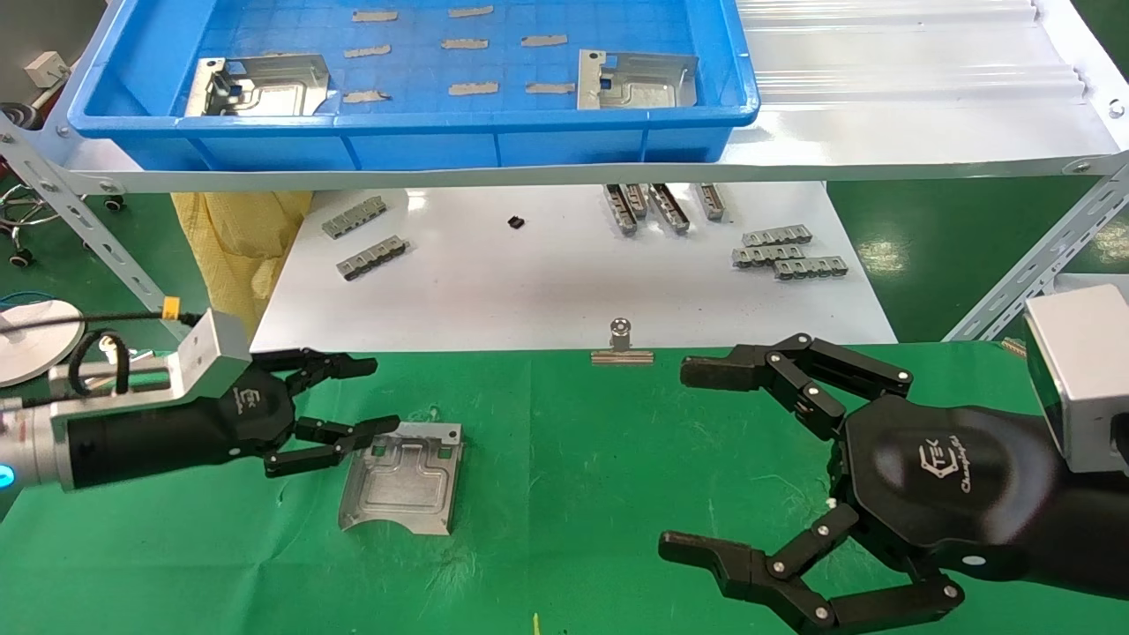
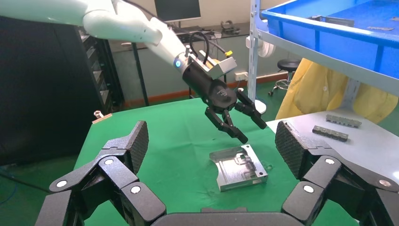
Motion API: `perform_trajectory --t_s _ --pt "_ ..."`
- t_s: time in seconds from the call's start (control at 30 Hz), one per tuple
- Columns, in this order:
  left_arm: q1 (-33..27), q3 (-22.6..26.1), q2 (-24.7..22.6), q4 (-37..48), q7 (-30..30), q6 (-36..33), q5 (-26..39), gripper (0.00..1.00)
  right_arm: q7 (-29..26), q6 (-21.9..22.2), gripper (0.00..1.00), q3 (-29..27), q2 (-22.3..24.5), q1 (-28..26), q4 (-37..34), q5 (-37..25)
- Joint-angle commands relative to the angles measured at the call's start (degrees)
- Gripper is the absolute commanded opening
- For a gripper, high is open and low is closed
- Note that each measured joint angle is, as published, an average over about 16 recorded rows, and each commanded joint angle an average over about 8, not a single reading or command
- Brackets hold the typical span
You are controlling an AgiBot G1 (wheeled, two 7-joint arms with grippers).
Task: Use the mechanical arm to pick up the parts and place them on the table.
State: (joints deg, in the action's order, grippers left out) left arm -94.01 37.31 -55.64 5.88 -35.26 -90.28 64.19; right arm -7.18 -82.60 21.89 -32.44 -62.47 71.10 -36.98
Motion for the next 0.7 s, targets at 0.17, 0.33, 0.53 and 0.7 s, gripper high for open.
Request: perform_trajectory --t_s 0.17,0.33,0.53,0.7 --pt "1.9 -1.7 0.3 1.8 2.6 0.0 -2.1 1.00 0.0 0.0 1.00 0.0 0.0 0.0 0.0 0.0" --pt "1.6 -1.4 0.3 1.1 2.3 0.1 -1.8 1.00 0.0 0.0 1.00 0.0 0.0 0.0 0.0 0.0" --pt "3.0 -2.2 1.3 -3.0 4.3 0.3 -2.7 1.00 0.0 0.0 1.00 0.0 0.0 0.0 0.0 0.0" --pt "5.5 -3.9 3.0 -9.5 7.9 0.7 -4.4 1.00 0.0 0.0 1.00 0.0 0.0 0.0 0.0 0.0"
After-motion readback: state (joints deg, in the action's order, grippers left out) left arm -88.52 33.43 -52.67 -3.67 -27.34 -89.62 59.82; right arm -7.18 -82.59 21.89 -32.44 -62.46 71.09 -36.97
